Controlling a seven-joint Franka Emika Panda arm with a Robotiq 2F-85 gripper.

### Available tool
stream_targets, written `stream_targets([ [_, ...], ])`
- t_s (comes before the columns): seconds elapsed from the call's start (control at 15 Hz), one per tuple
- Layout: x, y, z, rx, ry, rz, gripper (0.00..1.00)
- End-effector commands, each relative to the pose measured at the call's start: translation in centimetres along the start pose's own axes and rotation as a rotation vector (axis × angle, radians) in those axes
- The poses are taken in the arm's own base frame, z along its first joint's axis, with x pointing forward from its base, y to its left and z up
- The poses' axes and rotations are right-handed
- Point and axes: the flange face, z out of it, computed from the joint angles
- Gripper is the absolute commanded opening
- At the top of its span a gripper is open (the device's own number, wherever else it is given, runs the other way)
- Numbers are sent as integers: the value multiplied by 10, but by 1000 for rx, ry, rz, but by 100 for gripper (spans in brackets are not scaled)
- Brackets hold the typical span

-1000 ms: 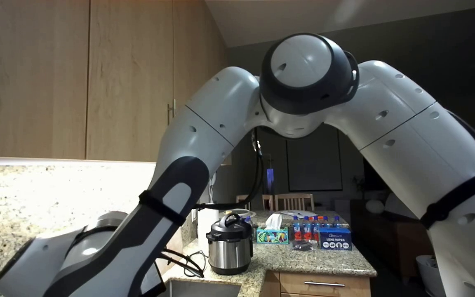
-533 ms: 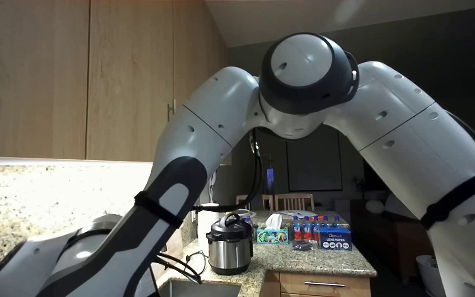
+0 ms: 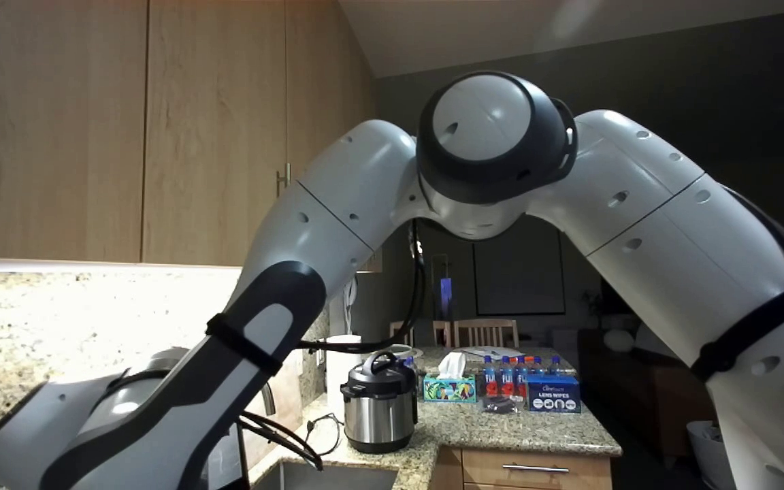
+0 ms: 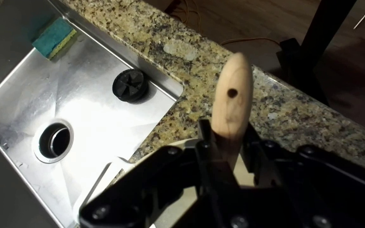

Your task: Pick up the cooking stick and stir in the pot

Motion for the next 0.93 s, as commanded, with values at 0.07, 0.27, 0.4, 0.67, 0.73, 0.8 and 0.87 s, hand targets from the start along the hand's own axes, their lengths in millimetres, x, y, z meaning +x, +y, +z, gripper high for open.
stream_targets([
  [0.07, -14, 23, 7, 14, 8, 55, 9],
  [0.27, -23, 26, 15, 10, -14, 68, 9],
  [0.4, -26, 23, 19, 11, -26, 65, 9],
  [0.67, -26, 12, 19, 17, -27, 73, 9],
  [0.73, -27, 9, 18, 24, -21, 77, 9],
  [0.8, -27, 5, 16, 24, -21, 89, 9],
  [0.87, -26, 1, 13, 23, -16, 94, 9],
])
